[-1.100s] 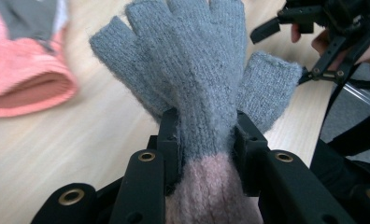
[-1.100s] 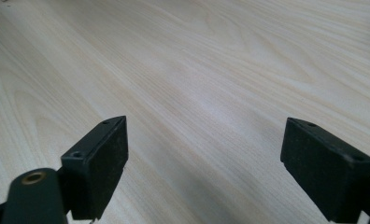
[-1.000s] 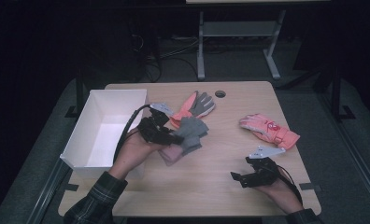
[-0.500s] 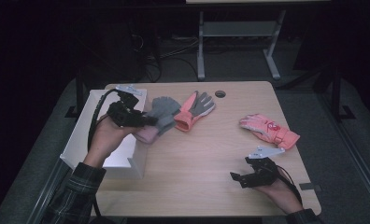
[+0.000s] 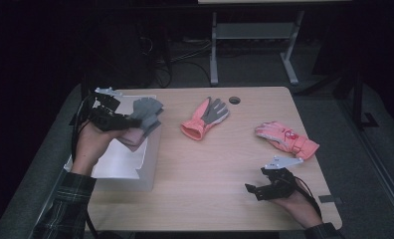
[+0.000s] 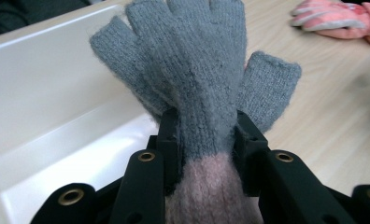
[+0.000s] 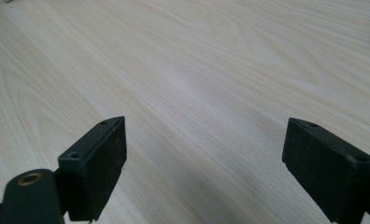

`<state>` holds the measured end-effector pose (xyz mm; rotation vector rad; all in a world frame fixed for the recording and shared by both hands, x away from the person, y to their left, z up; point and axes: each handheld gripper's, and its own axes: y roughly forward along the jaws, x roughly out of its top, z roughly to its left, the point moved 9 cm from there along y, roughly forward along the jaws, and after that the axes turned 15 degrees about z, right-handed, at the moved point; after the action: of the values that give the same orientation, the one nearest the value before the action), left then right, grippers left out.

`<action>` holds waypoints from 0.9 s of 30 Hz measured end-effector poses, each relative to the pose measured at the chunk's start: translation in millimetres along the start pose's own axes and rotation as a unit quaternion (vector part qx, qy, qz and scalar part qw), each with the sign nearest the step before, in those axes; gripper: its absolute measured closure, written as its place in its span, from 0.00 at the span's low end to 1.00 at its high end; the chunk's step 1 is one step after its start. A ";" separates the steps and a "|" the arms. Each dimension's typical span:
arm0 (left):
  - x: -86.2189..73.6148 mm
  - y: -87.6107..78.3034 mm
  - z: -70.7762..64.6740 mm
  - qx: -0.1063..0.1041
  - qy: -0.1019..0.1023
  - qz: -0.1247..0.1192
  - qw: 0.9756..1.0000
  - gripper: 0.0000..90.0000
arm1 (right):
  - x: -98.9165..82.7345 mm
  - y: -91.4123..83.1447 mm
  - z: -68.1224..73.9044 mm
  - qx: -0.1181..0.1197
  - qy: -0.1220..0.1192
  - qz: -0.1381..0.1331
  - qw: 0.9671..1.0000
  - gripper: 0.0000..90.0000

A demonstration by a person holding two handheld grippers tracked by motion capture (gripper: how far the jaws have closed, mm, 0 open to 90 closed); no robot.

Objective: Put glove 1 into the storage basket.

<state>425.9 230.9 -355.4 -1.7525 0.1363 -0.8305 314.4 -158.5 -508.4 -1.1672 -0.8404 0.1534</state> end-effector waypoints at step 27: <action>-61.6 89.1 99.3 0.097 -0.083 0.097 0.987 0.74 | -0.4 -0.2 -1.3 -0.001 0.000 -0.001 1.000 0.15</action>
<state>466.5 308.1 -473.7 -1.5886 0.1095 -0.5345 314.9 -159.7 -508.6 -1.1673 -0.8414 0.1512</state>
